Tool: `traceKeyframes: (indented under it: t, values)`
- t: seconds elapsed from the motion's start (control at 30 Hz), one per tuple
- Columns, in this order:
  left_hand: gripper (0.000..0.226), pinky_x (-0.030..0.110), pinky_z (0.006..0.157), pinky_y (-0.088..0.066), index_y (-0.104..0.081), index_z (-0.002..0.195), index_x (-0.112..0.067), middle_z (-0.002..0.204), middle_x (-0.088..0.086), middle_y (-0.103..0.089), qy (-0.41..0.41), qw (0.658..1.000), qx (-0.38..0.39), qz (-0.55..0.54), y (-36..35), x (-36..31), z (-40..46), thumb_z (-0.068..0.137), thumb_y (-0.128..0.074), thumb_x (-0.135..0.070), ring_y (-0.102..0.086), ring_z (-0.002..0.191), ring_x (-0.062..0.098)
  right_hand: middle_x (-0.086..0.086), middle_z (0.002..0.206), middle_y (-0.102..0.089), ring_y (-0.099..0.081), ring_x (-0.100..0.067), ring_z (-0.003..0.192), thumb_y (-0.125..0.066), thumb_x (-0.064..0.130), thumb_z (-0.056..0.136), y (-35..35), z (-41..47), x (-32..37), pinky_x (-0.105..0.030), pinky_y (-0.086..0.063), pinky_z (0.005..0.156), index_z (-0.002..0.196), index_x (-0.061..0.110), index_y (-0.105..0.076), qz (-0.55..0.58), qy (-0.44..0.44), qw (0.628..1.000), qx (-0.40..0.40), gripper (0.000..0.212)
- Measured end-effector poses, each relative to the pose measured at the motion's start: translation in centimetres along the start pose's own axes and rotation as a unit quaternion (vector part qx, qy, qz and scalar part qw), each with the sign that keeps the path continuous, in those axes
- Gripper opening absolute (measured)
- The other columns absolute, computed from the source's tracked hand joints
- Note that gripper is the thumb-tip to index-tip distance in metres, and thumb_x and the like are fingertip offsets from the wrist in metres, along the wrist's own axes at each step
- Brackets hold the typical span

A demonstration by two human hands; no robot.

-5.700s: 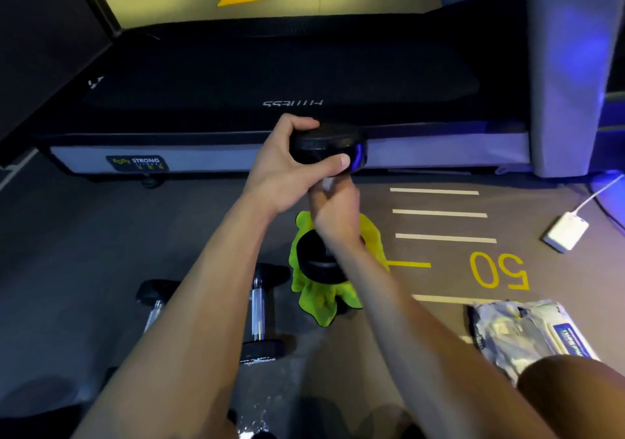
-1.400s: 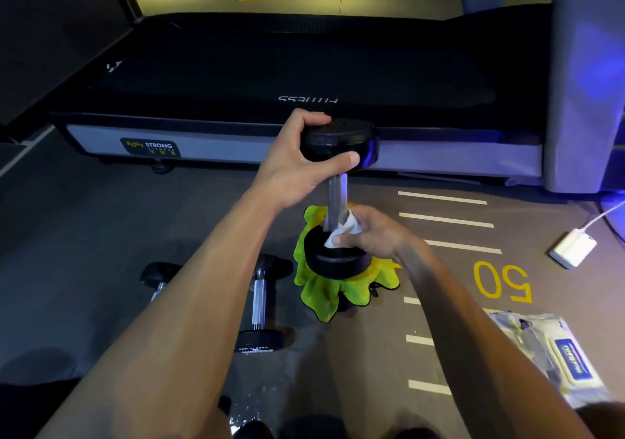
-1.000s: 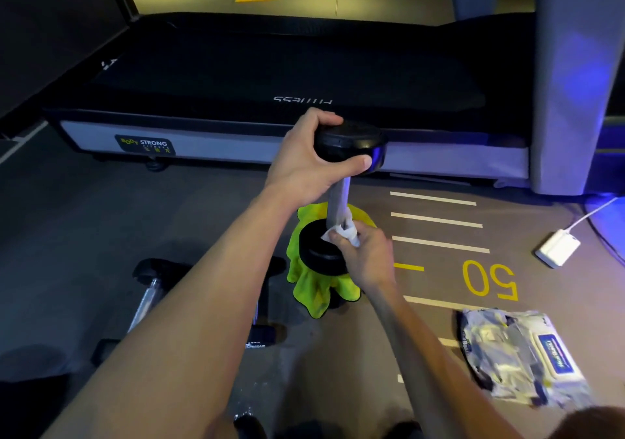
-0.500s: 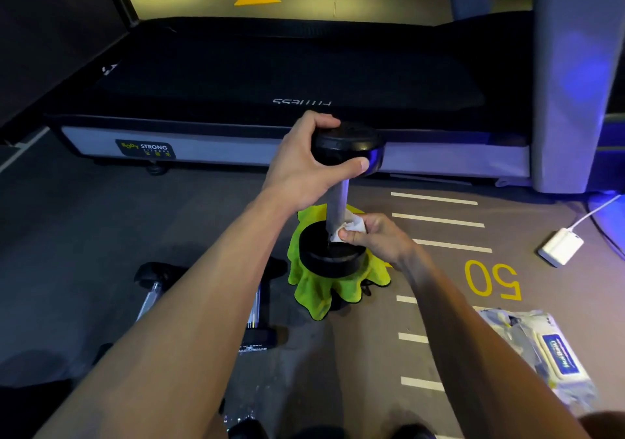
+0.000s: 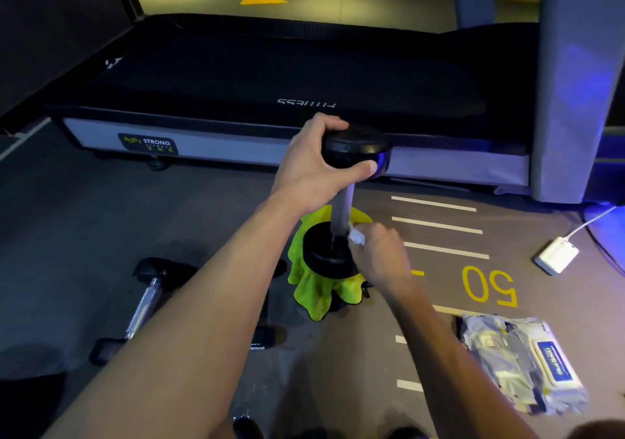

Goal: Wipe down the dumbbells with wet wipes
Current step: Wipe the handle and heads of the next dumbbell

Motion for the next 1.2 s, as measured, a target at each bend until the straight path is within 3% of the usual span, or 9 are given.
traceKeyframes:
  t: [0.1, 0.27, 0.47, 0.57, 0.67, 0.83, 0.97, 1.07, 1.2]
  values:
    - [0.069, 0.033, 0.102, -0.052, -0.054, 0.121, -0.042, 0.131, -0.019, -0.056, -0.003, 1.000, 0.004, 0.004, -0.2, -0.1, 0.0, 0.061, -0.082, -0.062, -0.057, 0.121, 0.005, -0.012, 0.106, -0.067, -0.057, -0.040, 0.106, -0.042, 0.027, 0.098, -1.3, -2.4, 0.8, -0.043, -0.045, 0.095, 0.102, 0.011, -0.072, 0.009, 0.079, 0.996, -0.044, 0.035]
    - [0.069, 0.036, 0.103, -0.051, -0.054, 0.120, -0.041, 0.130, -0.020, -0.056, -0.014, 1.000, 0.012, 0.007, -0.1, -0.2, 0.0, 0.061, -0.081, -0.063, -0.055, 0.124, 0.008, 0.001, 0.108, -0.061, -0.052, -0.030, 0.097, -0.043, 0.030, 0.094, -2.4, -5.6, 2.9, -0.042, -0.050, 0.078, 0.116, 0.030, -0.073, -0.071, 0.107, 0.982, -0.139, 0.037]
    - [0.066, 0.035, 0.104, -0.051, -0.055, 0.122, -0.041, 0.132, -0.020, -0.055, -0.012, 1.000, 0.013, 0.010, 0.1, 0.0, -0.1, 0.065, -0.085, -0.057, -0.055, 0.125, 0.008, 0.005, 0.100, -0.071, -0.059, -0.021, 0.096, -0.057, 0.009, 0.093, -2.8, -3.6, 5.5, -0.039, -0.051, 0.082, 0.103, 0.024, -0.078, 0.070, 0.194, 0.979, 0.001, 0.028]
    - [0.064, 0.033, 0.106, -0.049, -0.055, 0.121, -0.041, 0.131, -0.021, -0.055, -0.009, 1.000, 0.012, 0.007, 0.0, 0.2, 0.2, 0.067, -0.087, -0.053, -0.055, 0.125, 0.007, 0.017, 0.088, -0.075, -0.066, 0.005, 0.083, -0.061, 0.008, 0.097, -0.2, -4.1, 3.2, -0.016, -0.051, 0.077, 0.087, 0.029, -0.076, 0.312, 0.105, 0.944, -0.036, 0.027]
    - [0.065, 0.034, 0.106, -0.049, -0.055, 0.123, -0.040, 0.131, -0.020, -0.055, -0.011, 1.000, 0.012, 0.004, 0.0, 0.1, 0.3, 0.068, -0.088, -0.054, -0.054, 0.125, 0.008, 0.008, 0.088, -0.075, -0.064, -0.010, 0.083, -0.059, 0.013, 0.095, 1.9, -2.8, -1.9, -0.025, -0.050, 0.076, 0.095, 0.021, -0.077, 0.390, -0.097, 0.893, -0.202, 0.020]
    - [0.064, 0.033, 0.105, -0.049, -0.055, 0.125, -0.037, 0.131, -0.021, -0.054, -0.014, 1.000, 0.017, 0.004, 0.0, 0.0, 0.3, 0.072, -0.089, -0.048, -0.053, 0.125, 0.008, -0.001, 0.071, -0.066, -0.062, -0.028, 0.077, -0.044, 0.038, 0.089, -1.0, 2.5, 1.6, -0.041, -0.047, 0.076, 0.068, 0.021, -0.067, 0.456, -0.179, 0.872, 0.007, 0.036]
    - [0.066, 0.036, 0.105, -0.050, -0.055, 0.126, -0.037, 0.132, -0.018, -0.054, -0.011, 1.000, 0.016, 0.000, 0.2, 0.2, 0.4, 0.070, -0.089, -0.049, -0.054, 0.124, 0.008, -0.011, 0.076, -0.073, -0.069, -0.027, 0.073, -0.036, 0.040, 0.101, -2.2, 6.1, 3.0, -0.036, -0.053, 0.069, 0.078, 0.013, -0.072, 0.623, -0.191, 0.757, 0.055, 0.050]
    - [0.068, 0.038, 0.105, -0.050, -0.056, 0.124, -0.039, 0.131, -0.018, -0.055, -0.009, 1.000, 0.007, -0.009, 0.2, 0.3, 0.4, 0.065, -0.087, -0.055, -0.054, 0.125, 0.008, -0.015, 0.070, -0.068, -0.066, -0.030, 0.067, -0.034, 0.046, 0.101, -2.5, 5.8, 3.3, -0.033, -0.052, 0.060, 0.081, 0.005, -0.067, 0.577, -0.201, 0.789, 0.064, 0.057]
    - [0.070, 0.039, 0.103, -0.051, -0.055, 0.123, -0.041, 0.129, -0.019, -0.056, -0.017, 1.000, -0.001, -0.005, -0.2, 0.2, 0.2, 0.062, -0.083, -0.060, -0.054, 0.124, 0.008, -0.012, 0.108, -0.068, -0.060, -0.029, 0.103, -0.029, 0.035, 0.106, -1.6, 1.9, 4.0, -0.038, -0.046, 0.092, 0.111, 0.013, -0.066, 0.463, -0.207, 0.860, -0.063, 0.043]
Point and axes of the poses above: each hand's wrist, its own z-axis towards the middle knuckle, its own y-axis out of the back of the hand, x = y × z, the point moved 5 cm from there along z, towards the middle knuckle
